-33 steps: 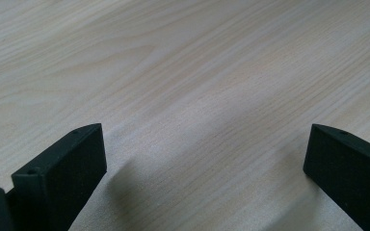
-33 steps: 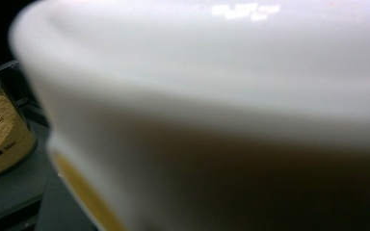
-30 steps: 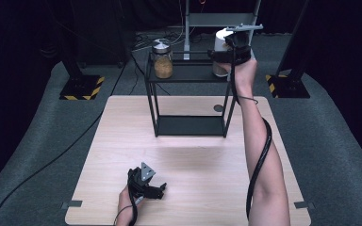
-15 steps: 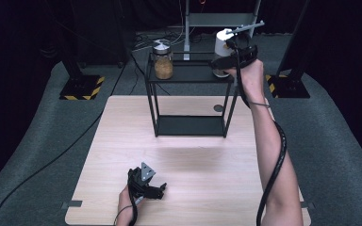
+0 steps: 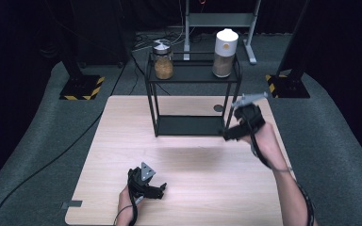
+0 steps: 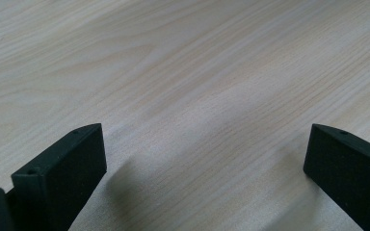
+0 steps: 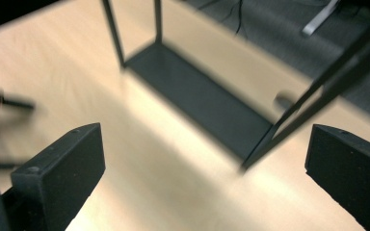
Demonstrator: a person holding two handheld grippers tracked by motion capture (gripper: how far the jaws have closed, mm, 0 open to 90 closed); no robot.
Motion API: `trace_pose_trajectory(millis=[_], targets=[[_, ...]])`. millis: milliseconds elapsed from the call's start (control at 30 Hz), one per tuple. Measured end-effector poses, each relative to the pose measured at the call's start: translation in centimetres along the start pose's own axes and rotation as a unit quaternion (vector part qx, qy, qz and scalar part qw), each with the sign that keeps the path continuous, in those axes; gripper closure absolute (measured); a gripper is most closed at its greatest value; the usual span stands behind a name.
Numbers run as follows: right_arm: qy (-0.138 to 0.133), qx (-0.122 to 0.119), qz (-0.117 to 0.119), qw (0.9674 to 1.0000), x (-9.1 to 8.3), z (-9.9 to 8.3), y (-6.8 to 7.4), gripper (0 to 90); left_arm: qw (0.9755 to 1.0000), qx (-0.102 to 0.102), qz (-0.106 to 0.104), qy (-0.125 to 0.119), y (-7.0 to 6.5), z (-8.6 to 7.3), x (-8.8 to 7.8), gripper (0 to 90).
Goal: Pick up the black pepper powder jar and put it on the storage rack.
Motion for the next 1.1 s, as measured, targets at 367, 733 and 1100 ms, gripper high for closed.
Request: trace_pose_trajectory(millis=[367, 733, 1100], targets=[[0.001, 0.065, -0.011, 0.9978, 4.4, -18.5, 5.4, 0.0, 1.0000, -0.004, -0.001, 0.002, 0.1, 0.1, 0.1, 0.3], [-0.039, 0.168, -0.041, 0.9842, 4.4, -24.0, 6.2, 0.0, 1.0000, -0.008, -0.002, 0.003, 0.2, 0.2, 0.1, 0.3], [-0.036, 0.163, -0.051, 0.9846, 4.5, -23.8, 6.6, 0.0, 1.0000, -0.005, 0.003, 0.000, 0.0, 0.1, 0.1, 0.3]])
Point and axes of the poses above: each handheld gripper's, and its own axes: x roughly forward along the jaws, z roughly out of its top, y roughly to its left, the point moved 2 cm from there along x, roughly forward along the jaws, and after that the axes turned 3 degrees about -z, right-handed, at the moved point
